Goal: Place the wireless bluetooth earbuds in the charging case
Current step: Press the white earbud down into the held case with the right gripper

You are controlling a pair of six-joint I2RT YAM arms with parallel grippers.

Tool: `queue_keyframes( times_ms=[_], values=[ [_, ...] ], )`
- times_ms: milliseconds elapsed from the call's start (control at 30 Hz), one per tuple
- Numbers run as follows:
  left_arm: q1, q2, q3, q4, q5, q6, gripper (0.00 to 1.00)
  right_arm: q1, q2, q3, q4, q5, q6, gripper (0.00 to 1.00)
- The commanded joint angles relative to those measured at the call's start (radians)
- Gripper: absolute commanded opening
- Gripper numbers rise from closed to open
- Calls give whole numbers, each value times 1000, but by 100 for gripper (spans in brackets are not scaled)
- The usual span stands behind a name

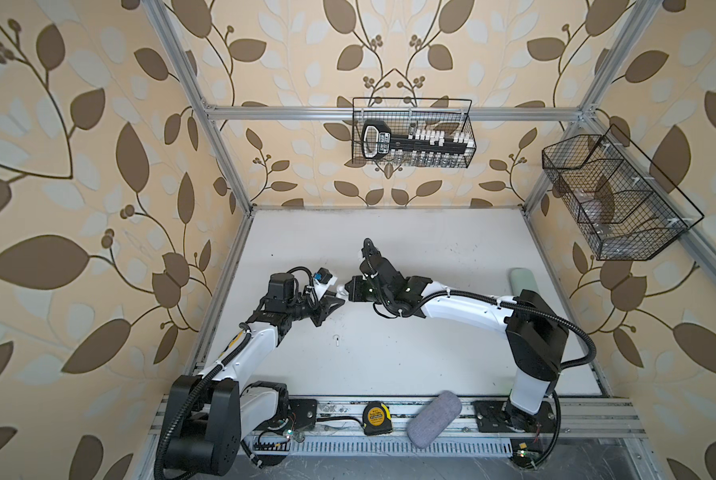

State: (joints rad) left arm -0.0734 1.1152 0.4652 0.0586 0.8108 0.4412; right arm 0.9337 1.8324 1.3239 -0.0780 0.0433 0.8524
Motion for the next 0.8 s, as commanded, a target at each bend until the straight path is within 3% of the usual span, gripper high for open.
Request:
queue_keyframes(
  times_ms=[0,333,767],
  values=[
    [-11,-35,-8,124,36,-1,0,11,0,-22,-17,-54,20,8],
    [-26,-29,-51,255,26,-28,0,-2,-69,-51,-18,-58,26,8],
    [-68,-23,-71,304,4,-15,0,-12,-91,-78,-3,-86,48,8]
  ],
)
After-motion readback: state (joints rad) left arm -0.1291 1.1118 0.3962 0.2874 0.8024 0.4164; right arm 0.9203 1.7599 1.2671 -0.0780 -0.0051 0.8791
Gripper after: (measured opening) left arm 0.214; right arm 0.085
